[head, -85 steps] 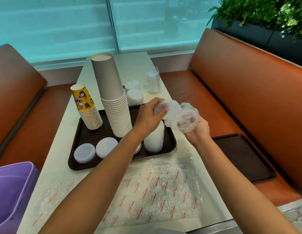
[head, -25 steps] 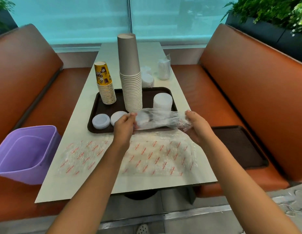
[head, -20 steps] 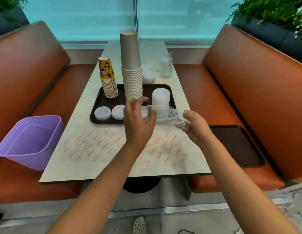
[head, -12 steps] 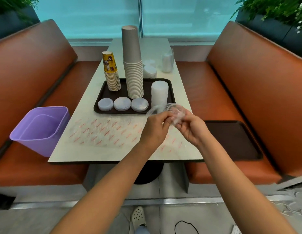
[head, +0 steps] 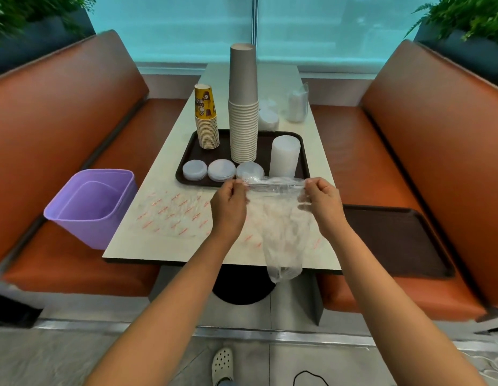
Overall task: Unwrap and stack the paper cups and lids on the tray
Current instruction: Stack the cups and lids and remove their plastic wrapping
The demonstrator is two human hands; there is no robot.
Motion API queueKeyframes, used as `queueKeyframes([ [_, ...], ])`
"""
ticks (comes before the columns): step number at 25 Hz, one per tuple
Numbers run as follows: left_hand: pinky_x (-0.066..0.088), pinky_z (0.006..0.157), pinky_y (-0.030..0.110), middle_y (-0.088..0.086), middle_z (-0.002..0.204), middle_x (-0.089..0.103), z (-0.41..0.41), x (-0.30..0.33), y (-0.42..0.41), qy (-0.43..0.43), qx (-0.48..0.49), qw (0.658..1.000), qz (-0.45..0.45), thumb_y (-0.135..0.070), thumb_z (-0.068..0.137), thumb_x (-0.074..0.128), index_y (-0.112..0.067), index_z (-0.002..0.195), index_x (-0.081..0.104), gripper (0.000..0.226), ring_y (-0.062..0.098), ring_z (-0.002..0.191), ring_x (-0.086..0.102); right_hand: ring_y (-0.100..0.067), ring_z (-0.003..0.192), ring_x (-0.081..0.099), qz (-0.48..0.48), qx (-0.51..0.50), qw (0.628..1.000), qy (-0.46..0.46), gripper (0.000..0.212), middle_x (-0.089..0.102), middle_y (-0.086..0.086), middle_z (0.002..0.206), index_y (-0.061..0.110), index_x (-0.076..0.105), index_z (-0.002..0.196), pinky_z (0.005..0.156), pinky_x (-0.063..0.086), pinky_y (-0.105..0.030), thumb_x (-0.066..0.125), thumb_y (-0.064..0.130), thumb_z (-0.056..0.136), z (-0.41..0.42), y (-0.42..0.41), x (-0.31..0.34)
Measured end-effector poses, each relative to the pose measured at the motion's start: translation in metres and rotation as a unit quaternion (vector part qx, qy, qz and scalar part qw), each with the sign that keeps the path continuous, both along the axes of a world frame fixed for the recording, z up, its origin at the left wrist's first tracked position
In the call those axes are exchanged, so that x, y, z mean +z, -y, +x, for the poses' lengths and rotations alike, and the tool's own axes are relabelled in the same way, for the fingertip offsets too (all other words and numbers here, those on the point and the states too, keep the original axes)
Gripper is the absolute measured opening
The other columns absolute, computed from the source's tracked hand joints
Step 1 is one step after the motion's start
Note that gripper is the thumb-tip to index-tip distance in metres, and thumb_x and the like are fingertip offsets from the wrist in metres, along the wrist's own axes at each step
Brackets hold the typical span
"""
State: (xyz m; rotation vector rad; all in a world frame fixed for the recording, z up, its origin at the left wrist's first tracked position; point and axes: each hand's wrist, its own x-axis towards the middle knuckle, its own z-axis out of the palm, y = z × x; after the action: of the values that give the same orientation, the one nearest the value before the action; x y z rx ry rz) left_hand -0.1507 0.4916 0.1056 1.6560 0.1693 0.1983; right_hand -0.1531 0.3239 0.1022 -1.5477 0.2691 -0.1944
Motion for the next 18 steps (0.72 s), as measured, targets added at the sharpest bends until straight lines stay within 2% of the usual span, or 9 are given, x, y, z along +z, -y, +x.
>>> queueKeyframes([
  [1,0.046,0.089,0.034,-0.004,0.094,0.058,0.002,-0.001,-0.003,0.022,-0.004,0.999,0.044,-0.035,0.091,0.056,-0.019,0.094,0.056,0.015,0.01,0.086,0.053,-0.008,0.054,0.05,-0.038,-0.009,0.999,0.018,0.028,0.05,-0.001,0.062,0.014,0.052,0.072,0.056,0.047,-0.024,0.044,0.009,0.098,0.005,-0.004,0.0],
  [3,0.036,0.099,0.029,-0.002,0.125,0.048,0.011,0.002,-0.011,0.137,-0.048,0.967,0.209,-0.05,0.077,0.065,-0.024,0.125,0.046,0.058,0.012,0.114,0.044,-0.004,0.046,0.048,-0.108,0.028,0.993,0.044,0.029,0.048,-0.003,0.058,0.014,0.051,0.071,0.051,0.046,-0.02,0.044,0.008,0.098,0.015,-0.014,-0.001],
  [5,0.035,0.099,0.032,-0.002,0.13,0.049,0.028,0.011,-0.016,0.115,-0.165,0.923,0.327,-0.048,0.076,0.069,-0.028,0.133,0.043,0.065,0.013,0.117,0.044,-0.004,0.042,0.048,-0.137,0.081,0.986,0.05,0.028,0.048,-0.005,0.057,0.014,0.052,0.073,0.047,0.045,-0.02,0.044,0.01,0.099,0.025,-0.027,-0.001],
  [7,0.046,0.083,0.028,0.001,0.105,0.064,0.04,0.014,-0.018,0.012,-0.258,0.921,0.292,-0.032,0.085,0.067,-0.018,0.118,0.059,0.037,0.014,0.094,0.058,-0.007,0.044,0.049,-0.097,0.116,0.988,0.021,0.024,0.051,-0.007,0.064,0.012,0.056,0.082,0.045,0.044,-0.023,0.042,0.019,0.101,0.031,-0.035,0.004],
  [9,0.05,0.058,0.025,0.0,0.074,0.062,0.054,0.002,-0.029,-0.018,-0.205,0.959,0.195,-0.018,0.091,0.06,-0.007,0.092,0.065,0.012,0.013,0.067,0.058,-0.012,0.057,0.056,-0.072,0.21,0.972,-0.077,0.02,0.06,-0.005,0.083,0.015,0.058,0.103,0.048,0.046,-0.024,0.043,0.028,0.1,0.036,-0.031,0.007],
  [12,0.038,0.053,0.025,0.001,0.059,0.05,0.072,-0.016,-0.049,-0.03,-0.079,0.984,0.154,-0.019,0.094,0.053,0.001,0.077,0.059,0.027,0.011,0.053,0.045,-0.018,0.072,0.061,-0.104,0.319,0.92,-0.202,0.01,0.066,-0.003,0.093,0.018,0.062,0.097,0.058,0.049,-0.025,0.055,0.01,0.094,0.041,-0.018,-0.004],
  [15,0.033,0.041,0.019,0.003,0.054,0.045,0.085,-0.022,-0.059,-0.08,-0.045,0.992,0.091,-0.018,0.096,0.048,-0.008,0.064,0.055,0.034,0.013,0.046,0.038,-0.01,0.05,0.05,0.023,0.197,0.952,-0.232,0.019,0.057,-0.004,0.082,0.012,0.059,0.088,0.04,0.042,-0.019,0.045,0.001,0.096,0.05,-0.014,-0.016],
  [17,0.028,0.034,0.016,0.004,0.052,0.044,0.092,-0.027,-0.064,-0.116,-0.034,0.992,0.039,-0.017,0.097,0.045,-0.012,0.068,0.06,0.033,0.015,0.044,0.036,-0.005,0.041,0.034,0.028,0.139,0.958,-0.249,0.019,0.05,-0.002,0.078,0.013,0.058,0.091,0.032,0.025,-0.014,0.041,0.005,0.097,0.056,-0.013,-0.021],
  [18,0.027,0.033,0.016,0.004,0.052,0.044,0.095,-0.03,-0.067,-0.132,-0.028,0.991,0.026,-0.018,0.098,0.043,-0.011,0.07,0.061,0.034,0.015,0.043,0.035,-0.006,0.044,0.032,0.032,0.119,0.959,-0.256,0.018,0.049,-0.003,0.078,0.013,0.059,0.092,0.033,0.023,-0.014,0.043,0.007,0.097,0.059,-0.013,-0.025],
])
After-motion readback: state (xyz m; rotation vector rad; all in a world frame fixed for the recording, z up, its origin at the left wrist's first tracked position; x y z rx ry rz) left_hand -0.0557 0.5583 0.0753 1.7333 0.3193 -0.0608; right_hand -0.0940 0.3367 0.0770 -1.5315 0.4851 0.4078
